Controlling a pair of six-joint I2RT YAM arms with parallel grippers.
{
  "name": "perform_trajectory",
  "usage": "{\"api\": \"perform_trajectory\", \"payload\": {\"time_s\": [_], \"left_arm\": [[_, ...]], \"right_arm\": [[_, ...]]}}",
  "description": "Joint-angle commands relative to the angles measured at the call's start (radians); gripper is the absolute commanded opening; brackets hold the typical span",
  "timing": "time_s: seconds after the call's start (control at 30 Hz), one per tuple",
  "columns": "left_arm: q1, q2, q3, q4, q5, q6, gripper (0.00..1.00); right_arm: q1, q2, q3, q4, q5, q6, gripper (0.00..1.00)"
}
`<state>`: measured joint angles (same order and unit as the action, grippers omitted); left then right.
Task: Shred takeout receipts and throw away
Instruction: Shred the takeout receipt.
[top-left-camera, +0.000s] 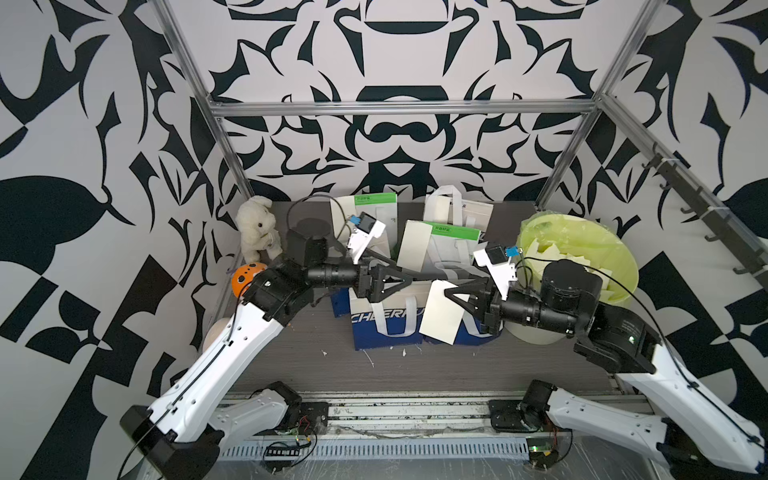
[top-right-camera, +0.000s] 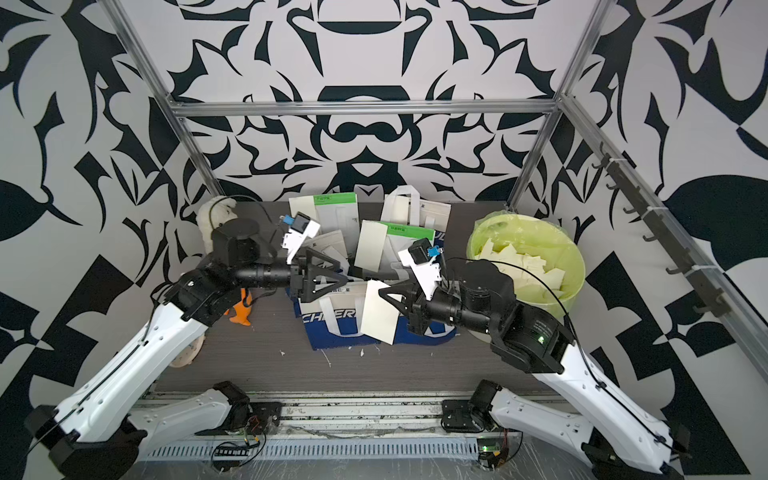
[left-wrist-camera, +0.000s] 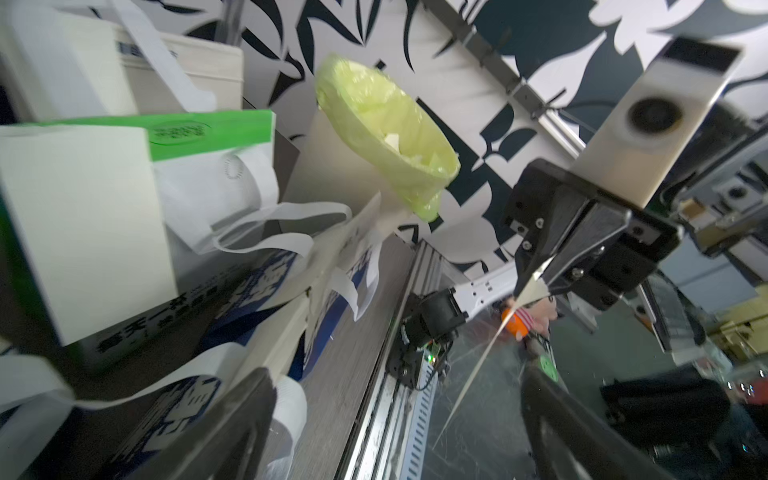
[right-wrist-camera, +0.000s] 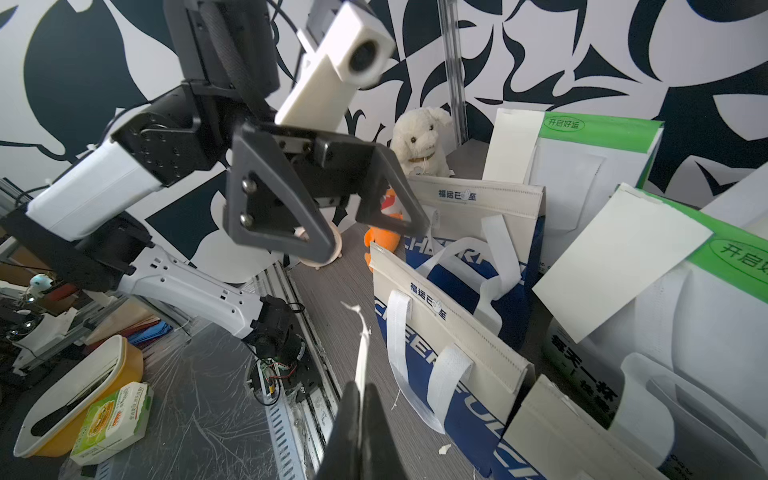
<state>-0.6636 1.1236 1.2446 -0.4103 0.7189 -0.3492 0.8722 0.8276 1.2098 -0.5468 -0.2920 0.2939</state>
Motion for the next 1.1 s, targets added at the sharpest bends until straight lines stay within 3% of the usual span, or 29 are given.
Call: {"api": "perform_trajectory", "payload": {"time_s": [0.0, 0.17, 0.67, 0.9, 1.07], "left_arm": [[-0.059, 0.036, 0.041, 0.031, -0.014, 0.015, 0.86], [-0.108, 0.084, 0.062, 0.056, 0.038, 0.013, 0.70], [-0.144, 0.032, 0.023, 0.139, 0.048, -0.006, 0.52], [-0.146, 0.042, 0.016, 0.144, 0.068, -0.033, 0.32], [-0.149, 0.053, 0.016, 0.142, 0.074, -0.039, 0.32]], "right_arm": [[0.004, -0.022, -0.021, 0.070, -0.016, 0.013, 0.00], [0.003, -0.033, -0.034, 0.087, -0.033, 0.017, 0.00], [0.003, 0.004, -0.023, 0.074, -0.024, 0.017, 0.00], [0.004, 0.022, -0.007, 0.063, -0.001, 0.018, 0.00], [0.003, 0.029, 0.004, 0.058, 0.002, 0.018, 0.00]]}}
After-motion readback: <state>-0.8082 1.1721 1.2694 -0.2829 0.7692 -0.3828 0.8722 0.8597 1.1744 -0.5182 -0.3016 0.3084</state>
